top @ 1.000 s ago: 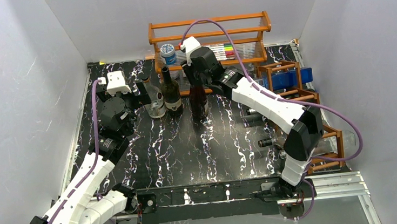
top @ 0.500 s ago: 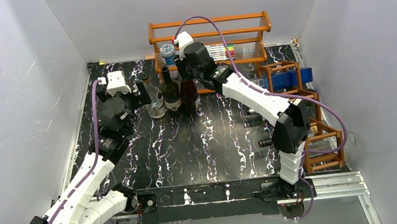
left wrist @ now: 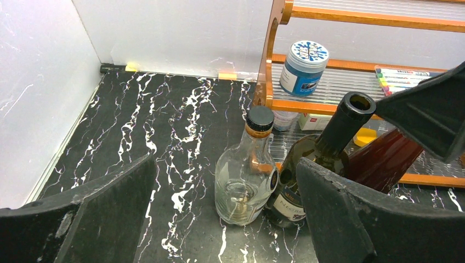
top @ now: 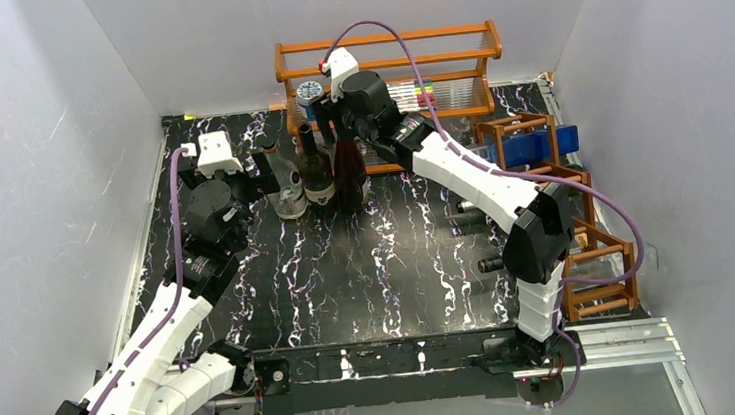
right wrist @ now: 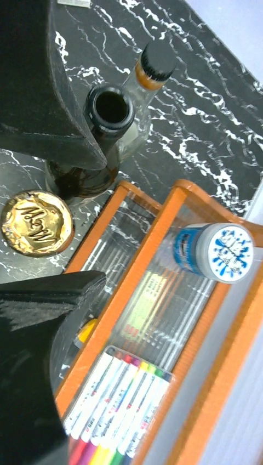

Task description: Take the wine bottle off the wine rack

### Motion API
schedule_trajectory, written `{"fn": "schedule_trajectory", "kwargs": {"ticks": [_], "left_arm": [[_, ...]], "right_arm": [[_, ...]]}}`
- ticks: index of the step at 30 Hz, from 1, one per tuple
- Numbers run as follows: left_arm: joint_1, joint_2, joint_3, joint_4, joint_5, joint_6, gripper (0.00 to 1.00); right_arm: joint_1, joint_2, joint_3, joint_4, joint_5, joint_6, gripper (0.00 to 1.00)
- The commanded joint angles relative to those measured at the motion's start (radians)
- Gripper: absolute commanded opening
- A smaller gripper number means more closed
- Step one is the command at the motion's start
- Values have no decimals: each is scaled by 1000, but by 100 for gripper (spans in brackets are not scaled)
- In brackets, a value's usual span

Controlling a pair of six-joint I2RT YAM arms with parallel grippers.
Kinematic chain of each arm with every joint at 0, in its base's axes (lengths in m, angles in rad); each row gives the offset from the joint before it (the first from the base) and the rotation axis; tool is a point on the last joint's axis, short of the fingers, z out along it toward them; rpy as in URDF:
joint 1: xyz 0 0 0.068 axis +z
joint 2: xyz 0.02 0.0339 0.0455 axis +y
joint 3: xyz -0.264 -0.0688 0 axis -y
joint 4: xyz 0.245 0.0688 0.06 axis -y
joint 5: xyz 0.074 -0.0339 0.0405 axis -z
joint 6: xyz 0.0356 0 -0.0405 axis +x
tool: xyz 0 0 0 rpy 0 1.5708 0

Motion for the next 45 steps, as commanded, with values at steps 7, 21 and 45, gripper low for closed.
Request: {"fn": "schedule_trajectory", "kwargs": {"ticks": [7,21,45], "left_arm": [[5,-4,36,16,3,-3,98],[5,36,38,6,18,-17,98],[5,36,41,0,20,-23,98]], "right_arm": [[-2,-242,-6,-9,-27,-53,98],[-1,-812,-546,-476,-46,-272,98],[-3,-713,-622,-450,407,-627,98]]}}
